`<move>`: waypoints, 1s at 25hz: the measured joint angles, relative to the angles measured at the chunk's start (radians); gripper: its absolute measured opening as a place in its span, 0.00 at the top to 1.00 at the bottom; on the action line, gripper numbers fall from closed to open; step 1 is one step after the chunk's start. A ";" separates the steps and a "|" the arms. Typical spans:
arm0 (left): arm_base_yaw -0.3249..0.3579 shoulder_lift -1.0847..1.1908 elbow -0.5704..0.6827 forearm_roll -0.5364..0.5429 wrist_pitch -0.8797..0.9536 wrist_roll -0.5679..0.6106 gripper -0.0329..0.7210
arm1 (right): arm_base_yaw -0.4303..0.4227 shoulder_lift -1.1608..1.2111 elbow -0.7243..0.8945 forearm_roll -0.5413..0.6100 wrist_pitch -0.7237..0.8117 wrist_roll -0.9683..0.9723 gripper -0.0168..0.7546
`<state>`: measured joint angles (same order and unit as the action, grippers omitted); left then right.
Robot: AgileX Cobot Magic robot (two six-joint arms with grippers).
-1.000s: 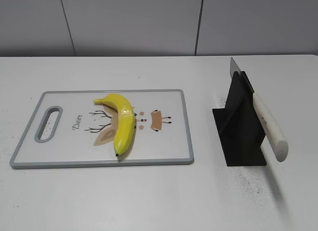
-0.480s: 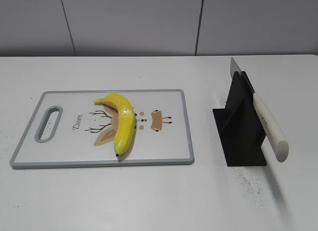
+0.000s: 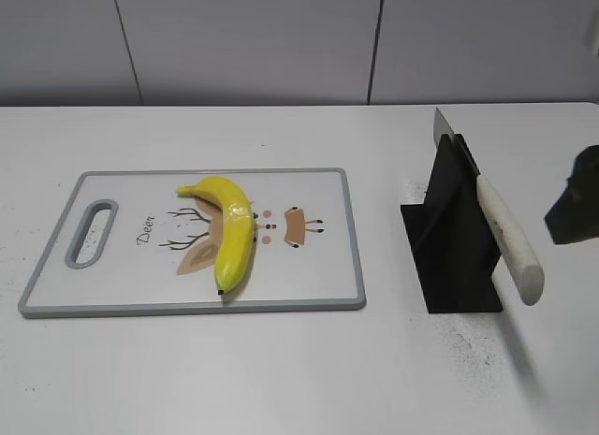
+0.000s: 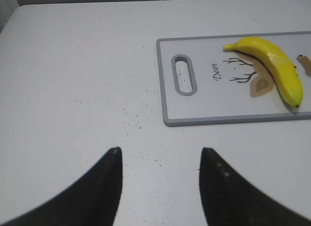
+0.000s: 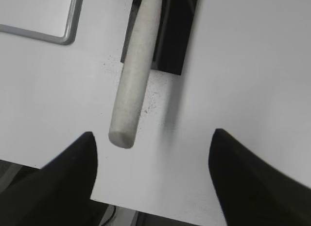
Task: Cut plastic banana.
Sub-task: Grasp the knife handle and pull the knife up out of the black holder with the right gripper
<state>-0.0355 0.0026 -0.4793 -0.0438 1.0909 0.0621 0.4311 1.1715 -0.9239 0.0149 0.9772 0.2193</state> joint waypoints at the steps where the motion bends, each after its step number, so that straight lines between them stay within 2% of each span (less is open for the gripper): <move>1: 0.000 0.000 0.000 0.000 0.000 0.000 0.31 | 0.000 0.033 -0.007 0.007 -0.004 0.001 0.28; 10: 0.000 0.000 0.000 0.000 0.000 0.000 0.31 | 0.000 0.296 -0.038 0.018 -0.076 0.001 0.28; 16: 0.000 0.000 0.000 0.000 0.000 0.000 0.31 | 0.000 0.360 -0.040 0.018 -0.106 0.001 0.31; 18: 0.000 0.000 0.000 0.000 0.000 0.000 0.31 | 0.000 0.361 -0.040 0.019 -0.113 0.016 0.42; 21: 0.000 0.000 0.000 0.000 0.000 0.000 0.31 | 0.001 0.361 -0.040 0.029 -0.112 0.051 0.75; 25: 0.000 0.000 0.000 0.000 0.000 0.000 0.31 | 0.000 0.361 -0.042 0.034 -0.111 0.073 0.75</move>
<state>-0.0355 0.0029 -0.4793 -0.0438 1.0909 0.0621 0.4311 1.5323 -0.9656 0.0494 0.8657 0.2928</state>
